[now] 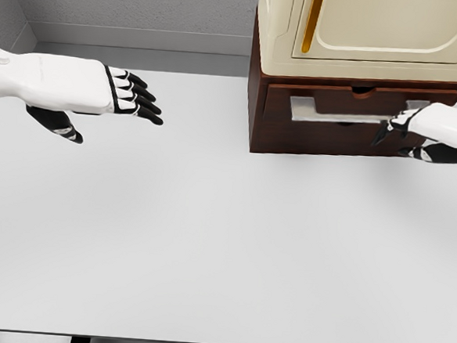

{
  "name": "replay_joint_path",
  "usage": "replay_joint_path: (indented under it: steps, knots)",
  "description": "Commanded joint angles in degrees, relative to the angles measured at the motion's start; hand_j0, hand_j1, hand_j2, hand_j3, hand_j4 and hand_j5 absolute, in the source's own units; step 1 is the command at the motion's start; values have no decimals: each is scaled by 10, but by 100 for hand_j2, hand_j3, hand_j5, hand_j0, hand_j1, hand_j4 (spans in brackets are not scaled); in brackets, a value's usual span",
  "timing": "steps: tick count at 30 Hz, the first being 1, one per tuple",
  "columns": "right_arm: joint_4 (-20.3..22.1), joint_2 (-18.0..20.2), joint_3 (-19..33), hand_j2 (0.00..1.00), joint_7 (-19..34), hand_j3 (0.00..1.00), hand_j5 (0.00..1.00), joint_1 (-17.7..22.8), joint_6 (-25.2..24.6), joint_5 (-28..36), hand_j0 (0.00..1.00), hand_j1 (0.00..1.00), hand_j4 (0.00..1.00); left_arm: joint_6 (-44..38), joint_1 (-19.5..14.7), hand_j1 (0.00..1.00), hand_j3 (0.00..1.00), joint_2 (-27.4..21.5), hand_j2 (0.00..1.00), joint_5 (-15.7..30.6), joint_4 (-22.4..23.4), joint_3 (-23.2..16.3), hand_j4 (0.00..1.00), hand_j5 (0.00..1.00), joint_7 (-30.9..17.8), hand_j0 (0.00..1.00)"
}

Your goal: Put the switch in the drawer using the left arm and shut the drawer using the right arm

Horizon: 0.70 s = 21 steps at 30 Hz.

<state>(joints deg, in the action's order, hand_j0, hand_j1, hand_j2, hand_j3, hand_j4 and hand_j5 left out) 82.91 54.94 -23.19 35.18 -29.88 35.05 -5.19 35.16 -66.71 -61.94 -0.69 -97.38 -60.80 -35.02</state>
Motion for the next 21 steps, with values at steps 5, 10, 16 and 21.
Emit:
replay_joint_path:
  steps: [5,10,16,21]
  knots:
    - [-10,-5,-15,61,-2,61,61,-9,-1,0,61,61,61,-2,0,100,100,0,100,2,1,1,100,100,0,100]
    - [-12,-4,-13,62,-2,62,62,-6,-1,-6,62,62,62,-2,0,100,100,0,100,2,1,1,100,100,0,100]
    - [1,16,30,62,-2,62,62,22,-1,-6,62,62,62,-2,0,100,100,0,100,3,1,1,100,100,0,100]
    - [2,16,118,62,-2,62,62,60,-1,-1,62,62,62,-2,0,100,100,0,100,3,1,1,100,100,0,100]
